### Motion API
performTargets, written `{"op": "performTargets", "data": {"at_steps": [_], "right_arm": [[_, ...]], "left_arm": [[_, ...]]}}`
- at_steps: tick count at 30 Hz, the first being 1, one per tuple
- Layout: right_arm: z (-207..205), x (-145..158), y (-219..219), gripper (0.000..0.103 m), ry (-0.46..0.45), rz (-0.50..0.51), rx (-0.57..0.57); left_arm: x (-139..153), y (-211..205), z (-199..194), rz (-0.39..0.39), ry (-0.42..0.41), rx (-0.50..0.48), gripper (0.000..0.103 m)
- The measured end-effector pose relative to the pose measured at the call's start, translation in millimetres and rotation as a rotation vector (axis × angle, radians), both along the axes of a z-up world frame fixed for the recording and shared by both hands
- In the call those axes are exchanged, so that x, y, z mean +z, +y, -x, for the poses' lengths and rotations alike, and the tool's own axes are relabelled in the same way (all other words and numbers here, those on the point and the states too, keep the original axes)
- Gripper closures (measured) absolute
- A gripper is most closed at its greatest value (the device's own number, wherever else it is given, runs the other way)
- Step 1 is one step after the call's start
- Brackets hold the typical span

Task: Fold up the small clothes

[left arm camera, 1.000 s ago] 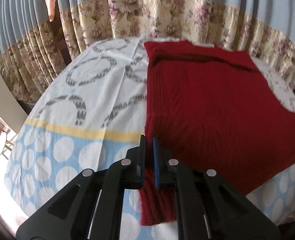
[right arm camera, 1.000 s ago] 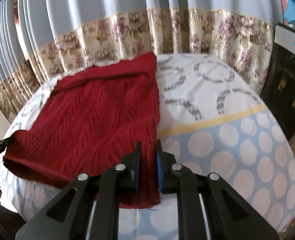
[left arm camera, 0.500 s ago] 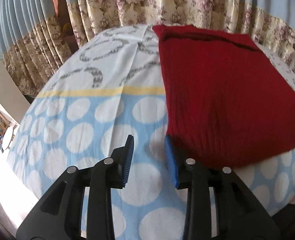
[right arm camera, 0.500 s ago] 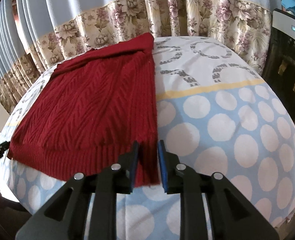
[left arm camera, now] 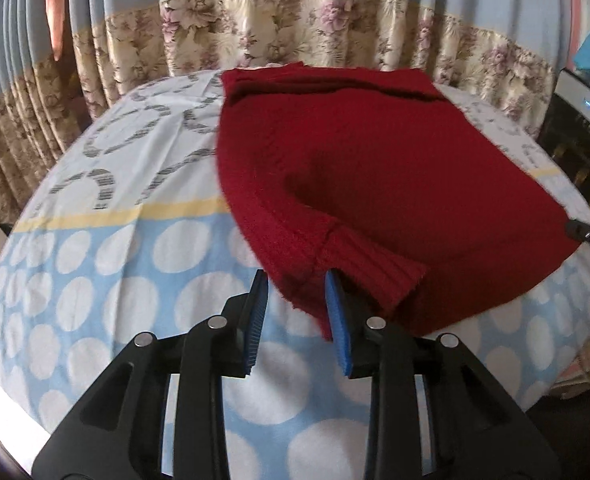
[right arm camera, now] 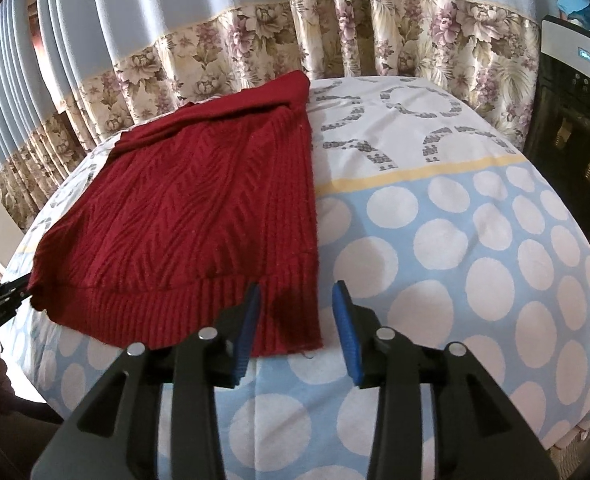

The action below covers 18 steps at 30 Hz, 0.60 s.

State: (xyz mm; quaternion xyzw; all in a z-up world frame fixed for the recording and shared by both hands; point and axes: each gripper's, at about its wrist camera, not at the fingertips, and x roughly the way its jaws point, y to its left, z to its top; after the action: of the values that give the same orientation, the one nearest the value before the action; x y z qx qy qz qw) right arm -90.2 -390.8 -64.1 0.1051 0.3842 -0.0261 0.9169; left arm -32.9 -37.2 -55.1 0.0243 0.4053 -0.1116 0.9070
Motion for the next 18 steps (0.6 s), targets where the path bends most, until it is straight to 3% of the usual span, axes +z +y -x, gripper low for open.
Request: {"op": "performTargets", "data": {"at_steps": [3,7,14,16,18], "right_arm": [[0,0,-1,0.064,-0.002,-0.001,-0.002],[-1,-1,-3,0.063,0.002,-0.008,-0.006],[-3,-4,-5,0.052,0.006,-0.013,-0.006],[-4,-4,-5,0.052,0.006,-0.013,-0.006],[-4,-3,-5,0.052,0.004,-0.016,-0.002]], "left_arm": [[-2,3,-5,0.054,0.028,0.011,0.073],[-8,1,-11,0.066,0.063,0.021,0.072],[-8,-9,-16,0.037,0.067,0.032,0.069],[-9,-10,-17,-0.014,0.066,0.080,0.046],[-9,-5,-17,-0.011,0.080,0.115,0.041]]}}
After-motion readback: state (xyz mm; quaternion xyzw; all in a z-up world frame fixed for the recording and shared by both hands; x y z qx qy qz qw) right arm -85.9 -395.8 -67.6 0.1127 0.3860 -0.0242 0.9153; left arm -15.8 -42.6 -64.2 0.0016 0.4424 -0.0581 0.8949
